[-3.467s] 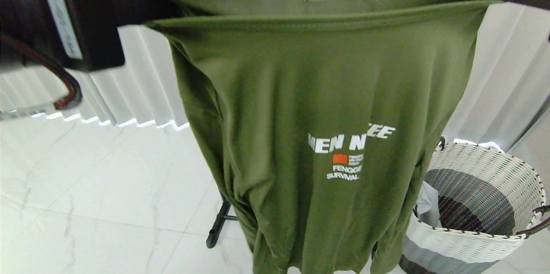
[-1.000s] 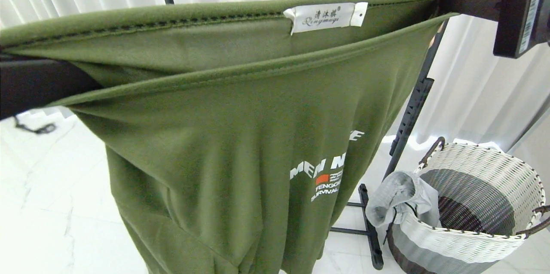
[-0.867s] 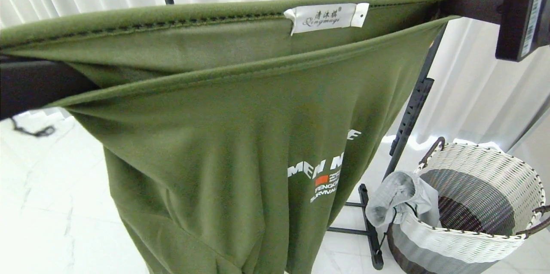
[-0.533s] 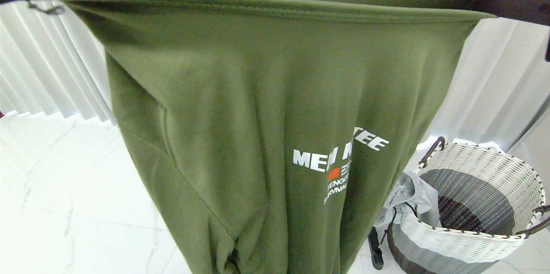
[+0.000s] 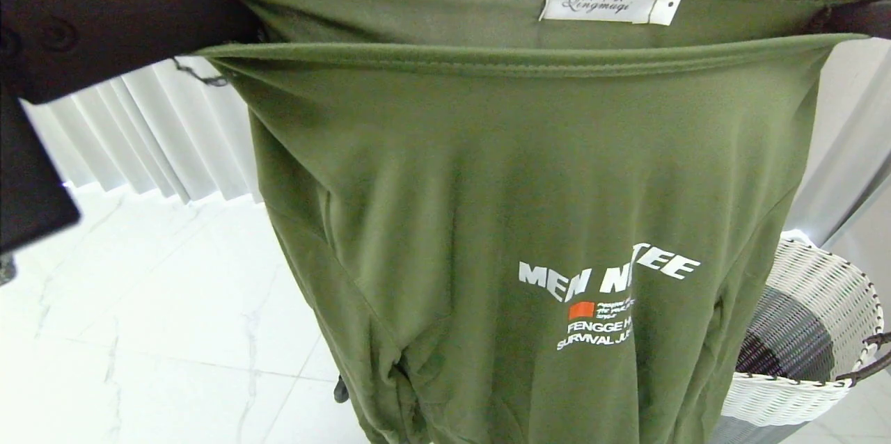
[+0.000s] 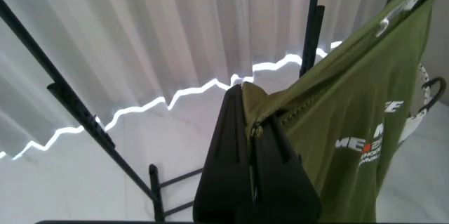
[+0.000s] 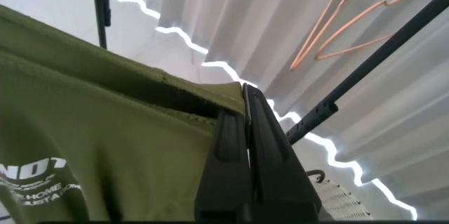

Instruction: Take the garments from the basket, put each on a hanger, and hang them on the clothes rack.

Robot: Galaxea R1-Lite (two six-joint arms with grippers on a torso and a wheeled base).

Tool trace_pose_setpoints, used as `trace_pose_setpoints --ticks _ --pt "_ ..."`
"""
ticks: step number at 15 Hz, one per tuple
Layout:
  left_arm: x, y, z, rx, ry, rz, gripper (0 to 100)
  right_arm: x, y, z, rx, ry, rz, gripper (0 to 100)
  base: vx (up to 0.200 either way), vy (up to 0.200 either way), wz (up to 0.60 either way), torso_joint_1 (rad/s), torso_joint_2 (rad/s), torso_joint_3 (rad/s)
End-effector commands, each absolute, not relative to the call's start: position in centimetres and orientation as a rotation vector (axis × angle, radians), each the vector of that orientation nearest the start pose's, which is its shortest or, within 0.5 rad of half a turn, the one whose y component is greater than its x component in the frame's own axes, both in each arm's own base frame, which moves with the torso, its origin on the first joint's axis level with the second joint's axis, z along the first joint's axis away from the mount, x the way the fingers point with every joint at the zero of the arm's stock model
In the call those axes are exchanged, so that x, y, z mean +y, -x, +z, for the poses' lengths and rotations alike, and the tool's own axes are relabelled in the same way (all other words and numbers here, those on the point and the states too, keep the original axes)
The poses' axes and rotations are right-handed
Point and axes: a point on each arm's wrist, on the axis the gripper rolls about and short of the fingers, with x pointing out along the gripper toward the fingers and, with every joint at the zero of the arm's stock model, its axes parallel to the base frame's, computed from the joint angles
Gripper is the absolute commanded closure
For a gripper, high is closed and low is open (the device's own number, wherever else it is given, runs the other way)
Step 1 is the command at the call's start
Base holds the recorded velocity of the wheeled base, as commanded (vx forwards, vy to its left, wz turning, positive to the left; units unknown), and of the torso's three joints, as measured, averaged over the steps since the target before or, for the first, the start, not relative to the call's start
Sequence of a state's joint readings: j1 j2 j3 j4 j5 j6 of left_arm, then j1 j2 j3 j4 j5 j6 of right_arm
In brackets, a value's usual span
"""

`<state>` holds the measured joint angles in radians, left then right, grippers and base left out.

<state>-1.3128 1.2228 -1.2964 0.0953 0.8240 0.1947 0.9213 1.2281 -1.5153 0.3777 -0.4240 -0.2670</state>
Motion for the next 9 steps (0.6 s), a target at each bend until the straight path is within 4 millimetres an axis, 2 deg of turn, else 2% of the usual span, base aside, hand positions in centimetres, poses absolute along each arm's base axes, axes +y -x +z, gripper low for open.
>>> trace_pose_setpoints --ticks 1,3,4,6,9 --pt "-15.5 -5.8 36.9 -0.037 -0.213 -0.489 100 11.5 -9.5 39.4 0.009 0.324 0.525 100 0.000 0.000 0.00 0.000 0.00 0.000" --pt "-15.4 -5.8 37.3 -0.047 -0.214 -0.488 100 11.6 -9.5 39.4 0.009 0.325 0.531 100 0.000 0.000 0.00 0.000 0.00 0.000" --pt "-15.5 -5.8 37.2 -0.045 -0.217 -0.488 100 11.6 -9.4 39.2 0.015 0.330 0.535 0 0.000 0.000 0.00 0.000 0.00 0.000" --pt "-15.5 -6.1 36.6 -0.033 -0.235 -0.462 100 11.7 -9.4 38.9 0.024 0.342 0.541 0 0.000 0.000 0.00 0.000 0.00 0.000" --pt "-14.8 -7.7 36.6 -0.019 -0.238 -0.357 100 10.9 -8.3 38.4 0.012 0.349 0.588 0 0.000 0.000 0.00 0.000 0.00 0.000"
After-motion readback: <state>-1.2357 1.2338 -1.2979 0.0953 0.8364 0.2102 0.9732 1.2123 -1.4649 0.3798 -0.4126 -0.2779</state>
